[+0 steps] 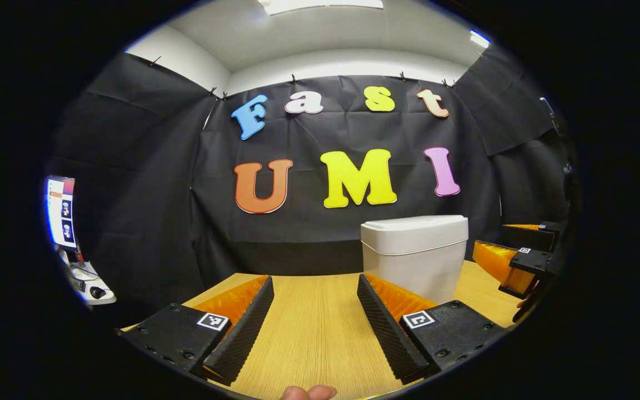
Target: Press the lid of the desktop garbage bin to open it, pick up the crumpled paper on the desktop and throw it into the bin, then pick up the pop can on the desktop and drop it into the bin, and finally close the garbage bin lid.
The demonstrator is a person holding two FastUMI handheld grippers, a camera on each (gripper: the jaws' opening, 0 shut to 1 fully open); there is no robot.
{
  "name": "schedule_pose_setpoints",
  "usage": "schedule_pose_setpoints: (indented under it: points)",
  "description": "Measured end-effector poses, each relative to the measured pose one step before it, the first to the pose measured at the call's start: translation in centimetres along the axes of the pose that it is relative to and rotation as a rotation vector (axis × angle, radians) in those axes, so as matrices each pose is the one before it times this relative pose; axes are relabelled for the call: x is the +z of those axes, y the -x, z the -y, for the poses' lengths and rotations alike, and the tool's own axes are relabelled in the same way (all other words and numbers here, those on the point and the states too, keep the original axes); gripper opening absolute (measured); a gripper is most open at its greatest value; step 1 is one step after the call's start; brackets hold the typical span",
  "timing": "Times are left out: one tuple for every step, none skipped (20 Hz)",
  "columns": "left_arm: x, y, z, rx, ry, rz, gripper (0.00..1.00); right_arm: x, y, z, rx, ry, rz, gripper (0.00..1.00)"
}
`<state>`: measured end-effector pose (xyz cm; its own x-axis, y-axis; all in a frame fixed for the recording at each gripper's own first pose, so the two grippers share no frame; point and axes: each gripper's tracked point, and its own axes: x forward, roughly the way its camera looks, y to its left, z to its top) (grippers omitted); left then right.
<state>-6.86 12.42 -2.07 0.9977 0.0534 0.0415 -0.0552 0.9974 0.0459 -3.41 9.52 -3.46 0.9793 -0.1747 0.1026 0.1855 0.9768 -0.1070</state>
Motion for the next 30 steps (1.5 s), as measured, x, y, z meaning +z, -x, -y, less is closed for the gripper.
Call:
schedule_pose_setpoints:
  points:
    - [-0.162, -0.042, -0.056, 0.00127, 0.00144, -0.00114, 0.98, 0.055, 0.155, 0.096, -0.00353, 0.00315, -0.00070, 0.93]
    - [-0.078, -0.080, 0.011, -0.00052, 0.00261, -0.00215, 0.98, -0.051, 0.114, -0.015, -0.00105, 0.00031, -0.00298, 0.93]
    - [-0.004, -0.025, 0.075, -0.00169, 0.00196, -0.00346, 0.98, 0.019, 0.122, 0.045, -0.00230, -0.00172, -0.00338, 0.93]
    - [-0.115, -0.020, -0.016, -0.00023, 0.00023, -0.00351, 0.98, -0.019, 0.202, 0.143, -0.00339, -0.00235, -0.00260, 0.93]
    - [0.046, 0.058, -0.101, 0.00098, -0.00060, 0.00129, 0.98, 0.015, 0.120, 0.052, -0.00319, 0.00018, -0.00284, 0.93]
    - [0.069, 0.025, -0.082, 0.00149, 0.00073, 0.00162, 0.98, -0.106, 0.056, 0.111, -0.00308, 0.00322, -0.00274, 0.93]
    - [-0.049, 0.002, 0.009, 0.00017, 0.00186, 0.00104, 0.98, -0.038, 0.084, 0.035, -0.00230, 0.00352, -0.00302, 0.93]
    - [-0.047, -0.073, 0.125, -0.00113, 0.00259, -0.00107, 0.98, -0.155, -0.005, 0.050, -0.00088, -0.00192, -0.00209, 0.93]
    - [-0.193, -0.091, 0.273, -0.00489, 0.00096, -0.00359, 0.98, -0.013, 0.020, 0.009, 0.00071, -0.00540, -0.00268, 0.93]
    - [-0.027, -0.008, 0.289, -0.00582, -0.00160, -0.00130, 0.98, -0.117, -0.046, 0.036, -0.00001, -0.00638, -0.00295, 0.93]
    - [-0.032, -0.008, 0.228, -0.00299, -0.00274, -0.00233, 0.98, -0.035, -0.045, -0.007, 0.00032, -0.00495, -0.00211, 0.93]
    - [-0.108, -0.034, 0.191, -0.00220, -0.00350, -0.00247, 0.98, 0.039, -0.055, 0.049, -0.00093, -0.00413, 0.00000, 0.94]
    - [-0.040, 0.032, 0.056, -0.00042, -0.00244, -0.00055, 0.98, -0.023, -0.077, -0.003, 0.00025, -0.00362, -0.00032, 0.93]
    - [0.044, -0.027, 0.091, -0.00166, -0.00202, 0.00073, 0.98, -0.080, 0.049, -0.038, 0.00100, -0.00038, -0.00095, 0.94]
    - [-0.031, -0.078, 0.008, -0.00027, 0.00041, 0.00052, 0.98, -0.129, -0.012, -0.014, -0.00124, 0.00233, -0.00279, 0.94]
    - [-0.056, -0.025, 0.043, -0.00079, 0.00327, -0.00244, 0.98, -0.204, -0.078, 0.012, -0.00014, 0.00250, -0.00285, 0.94]
    - [-0.051, 0.004, -0.013, -0.00082, 0.00360, -0.00252, 0.98, -0.087, -0.069, 0.086, -0.00133, -0.00152, -0.00195, 0.94]
    - [-0.078, -0.033, -0.038, 0.00295, 0.00233, -0.00112, 0.98, -0.016, 0.030, 0.000, -0.00070, -0.00502, -0.00159, 0.93]
    - [-0.009, 0.014, -0.347, 0.00885, 0.00190, -0.00202, 0.98, -0.061, -0.041, 0.011, -0.00050, -0.00530, -0.00294, 0.94]
    - [-0.032, 0.023, -0.200, 0.00992, 0.00194, -0.00389, 0.98, 0.049, 0.102, -0.022, -0.00005, -0.00298, -0.00116, 0.94]
    - [0.021, 0.012, -0.117, 0.00526, 0.00152, -0.00137, 0.98, 0.050, 0.017, -0.032, 0.00111, 0.00138, 0.00073, 0.93]
    - [0.011, 0.003, -0.003, 0.00126, -0.00050, -0.00025, 0.98, -0.020, 0.093, -0.061, 0.00033, 0.00377, 0.00047, 0.93]
    - [0.098, 0.071, 0.080, 0.00138, -0.00034, 0.00143, 0.98, -0.056, 0.115, -0.026, 0.00009, 0.00264, 0.00070, 0.93]
    - [0.026, 0.005, 0.033, -0.00048, 0.00144, 0.00093, 0.98, 0.038, 0.111, -0.016, 0.00087, -0.00044, 0.00107, 0.93]
    - [0.096, -0.006, 0.150, -0.00376, 0.00242, 0.00206, 0.98, 0.007, 0.085, 0.090, -0.00052, -0.00151, 0.00028, 0.93]
    - [0.024, -0.013, 0.210, -0.00481, 0.00119, -0.00009, 0.98, 0.026, 0.042, 0.030, -0.00072, -0.00210, 0.00038, 0.93]
    - [-0.035, 0.059, 0.057, -0.00144, -0.00014, 0.00022, 0.98, 0.014, 0.014, 0.078, -0.00163, -0.00196, -0.00036, 0.93]
    - [-0.034, 0.020, 0.058, -0.00152, -0.00115, -0.00074, 0.98, -0.109, -0.059, 0.051, -0.00077, -0.00081, -0.00191, 0.93]
    - [-0.053, 0.019, 0.057, -0.00160, -0.00122, 0.00077, 0.98, -0.060, -0.043, 0.018, -0.00027, -0.00116, -0.00153, 0.93]
    - [0.110, 0.021, 0.166, -0.00088, -0.00069, -0.00037, 0.98, -0.062, 0.019, -0.027, 0.00035, -0.00057, -0.00142, 0.93]
